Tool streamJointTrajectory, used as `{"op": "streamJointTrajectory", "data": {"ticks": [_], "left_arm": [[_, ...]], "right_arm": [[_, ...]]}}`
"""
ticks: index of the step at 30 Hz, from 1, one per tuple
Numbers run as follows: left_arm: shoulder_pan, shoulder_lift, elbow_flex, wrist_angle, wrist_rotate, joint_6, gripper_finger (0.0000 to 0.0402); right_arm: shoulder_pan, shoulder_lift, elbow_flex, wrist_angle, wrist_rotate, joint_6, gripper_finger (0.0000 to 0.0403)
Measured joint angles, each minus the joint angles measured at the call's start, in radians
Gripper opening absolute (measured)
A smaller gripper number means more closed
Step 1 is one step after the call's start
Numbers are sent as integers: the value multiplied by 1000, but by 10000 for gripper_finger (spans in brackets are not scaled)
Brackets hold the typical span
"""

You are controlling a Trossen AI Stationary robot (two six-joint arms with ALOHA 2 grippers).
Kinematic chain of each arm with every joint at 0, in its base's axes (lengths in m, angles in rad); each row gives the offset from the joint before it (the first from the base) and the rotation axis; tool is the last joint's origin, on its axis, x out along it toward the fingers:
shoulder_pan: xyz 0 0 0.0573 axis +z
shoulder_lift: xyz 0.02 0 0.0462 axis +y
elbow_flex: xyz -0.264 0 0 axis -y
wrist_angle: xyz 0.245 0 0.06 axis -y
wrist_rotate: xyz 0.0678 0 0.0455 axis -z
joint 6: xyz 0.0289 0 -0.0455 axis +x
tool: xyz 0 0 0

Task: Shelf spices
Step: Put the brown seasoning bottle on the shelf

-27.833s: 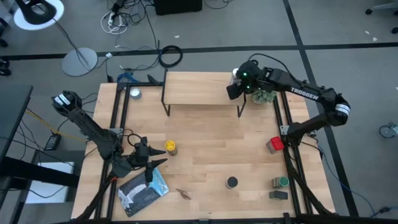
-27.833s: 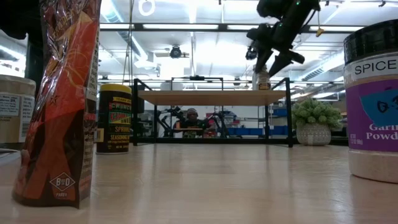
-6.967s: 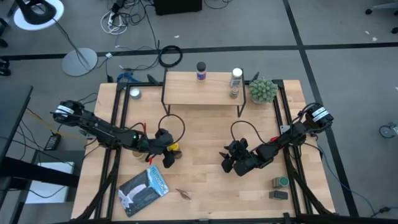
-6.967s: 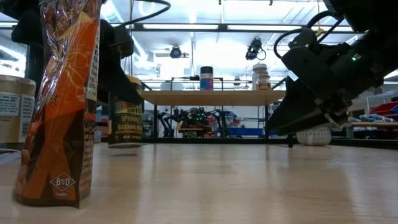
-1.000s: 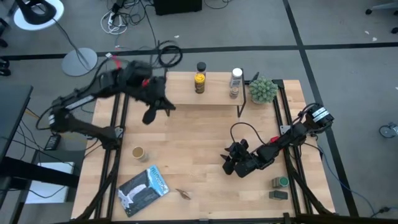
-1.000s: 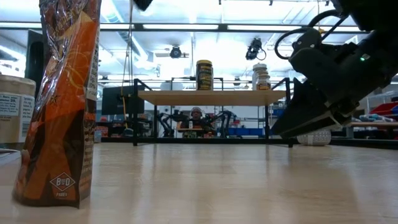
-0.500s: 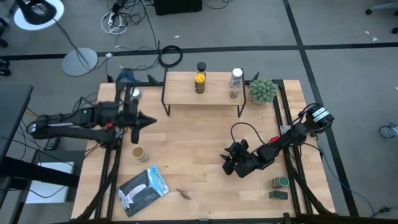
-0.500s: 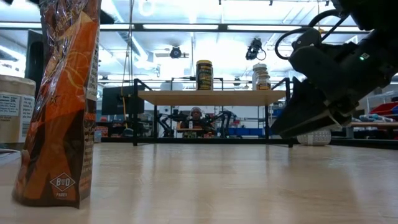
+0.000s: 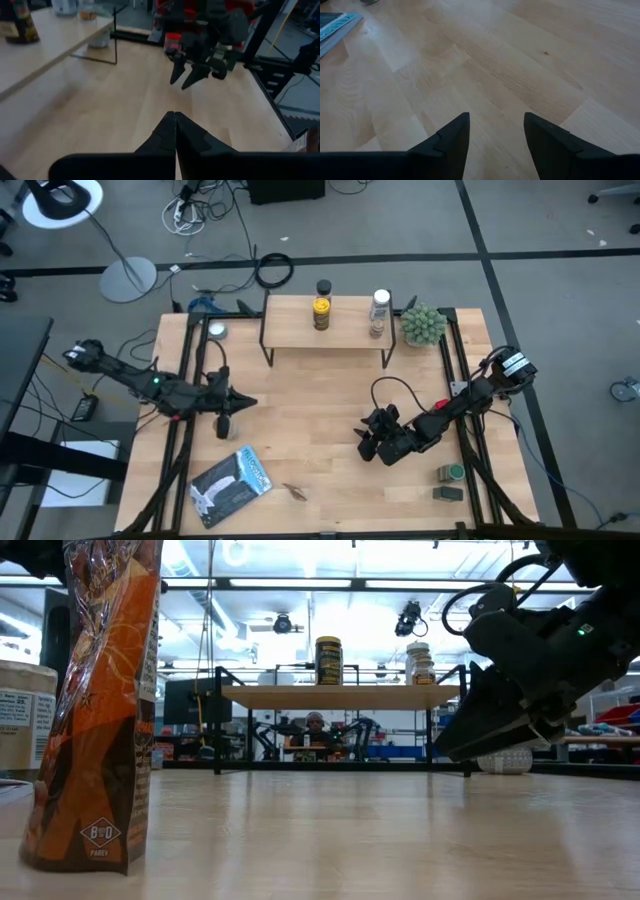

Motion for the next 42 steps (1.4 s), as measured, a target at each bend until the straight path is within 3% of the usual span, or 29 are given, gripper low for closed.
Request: {"op": "streamJointTrajectory", "data": {"ticks": [15, 23, 33, 42], "left_arm": [[1, 6, 0, 27, -3, 46, 6], [1, 6, 0, 22, -35, 30, 46], [1, 6, 0, 22, -36, 30, 55], [1, 6, 0, 21, -6, 47, 56]], "right_arm": [[-40, 0, 0, 28, 2, -50, 187], [-57, 0, 0, 170, -3, -168, 187], [-68, 0, 1, 384, -107, -278, 185], [-57, 0, 91, 386, -156, -377, 162]]}}
